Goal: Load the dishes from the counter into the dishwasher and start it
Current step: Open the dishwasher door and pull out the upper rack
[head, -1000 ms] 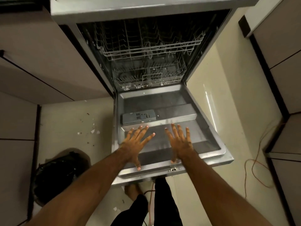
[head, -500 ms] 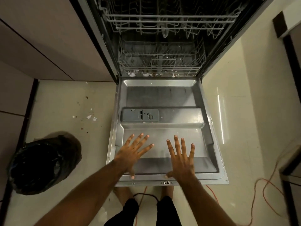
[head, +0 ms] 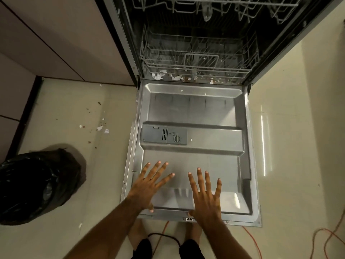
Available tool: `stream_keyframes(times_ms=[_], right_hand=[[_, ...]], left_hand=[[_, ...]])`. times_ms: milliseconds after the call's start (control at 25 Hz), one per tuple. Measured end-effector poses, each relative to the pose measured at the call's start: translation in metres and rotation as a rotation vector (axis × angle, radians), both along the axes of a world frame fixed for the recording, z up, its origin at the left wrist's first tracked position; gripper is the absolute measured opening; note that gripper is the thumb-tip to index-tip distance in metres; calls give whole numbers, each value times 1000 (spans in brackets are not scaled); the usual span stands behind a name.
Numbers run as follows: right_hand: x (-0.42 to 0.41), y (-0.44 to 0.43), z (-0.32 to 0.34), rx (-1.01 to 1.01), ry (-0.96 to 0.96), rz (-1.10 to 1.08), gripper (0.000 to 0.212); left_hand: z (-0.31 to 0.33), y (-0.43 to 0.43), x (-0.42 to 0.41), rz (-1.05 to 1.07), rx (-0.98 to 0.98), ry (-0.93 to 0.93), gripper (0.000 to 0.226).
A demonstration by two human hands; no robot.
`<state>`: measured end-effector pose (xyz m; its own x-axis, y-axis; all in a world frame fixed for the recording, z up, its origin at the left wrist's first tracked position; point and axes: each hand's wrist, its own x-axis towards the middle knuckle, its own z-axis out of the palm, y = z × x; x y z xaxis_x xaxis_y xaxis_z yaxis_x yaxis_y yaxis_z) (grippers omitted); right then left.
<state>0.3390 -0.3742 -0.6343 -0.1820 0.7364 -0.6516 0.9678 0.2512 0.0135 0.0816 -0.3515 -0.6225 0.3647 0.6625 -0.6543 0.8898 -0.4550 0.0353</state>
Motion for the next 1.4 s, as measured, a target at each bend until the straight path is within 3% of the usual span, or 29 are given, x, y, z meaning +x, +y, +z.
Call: stream_keyframes(times_ms=[160,400,800,920,1000,1080,1160,1400], right_hand=[[-4,-6,-19,28,-41,-11,156],[-3,17,1,185,78,-66,152],[-23,277,209,721,184,-104,122],[-15,357,274,905,244,-75,112],[-7,395,304,848,222,-91,115],[0,421,318,647,162,-109,118],[3,432,317,508,114,-116,112],[5,415,332,470,183,-167,96]], left_hand=[[-18,-6,2,-19,31,-7,163],[11,41,3,2,192,-154,137],[209,292,14,-68,738,-200,108],[265,357,15,-3,900,-235,107],[287,386,14,106,820,-194,119],[296,403,15,225,623,-152,126],[299,410,17,307,507,-154,119],[319,388,26,357,361,-182,101]])
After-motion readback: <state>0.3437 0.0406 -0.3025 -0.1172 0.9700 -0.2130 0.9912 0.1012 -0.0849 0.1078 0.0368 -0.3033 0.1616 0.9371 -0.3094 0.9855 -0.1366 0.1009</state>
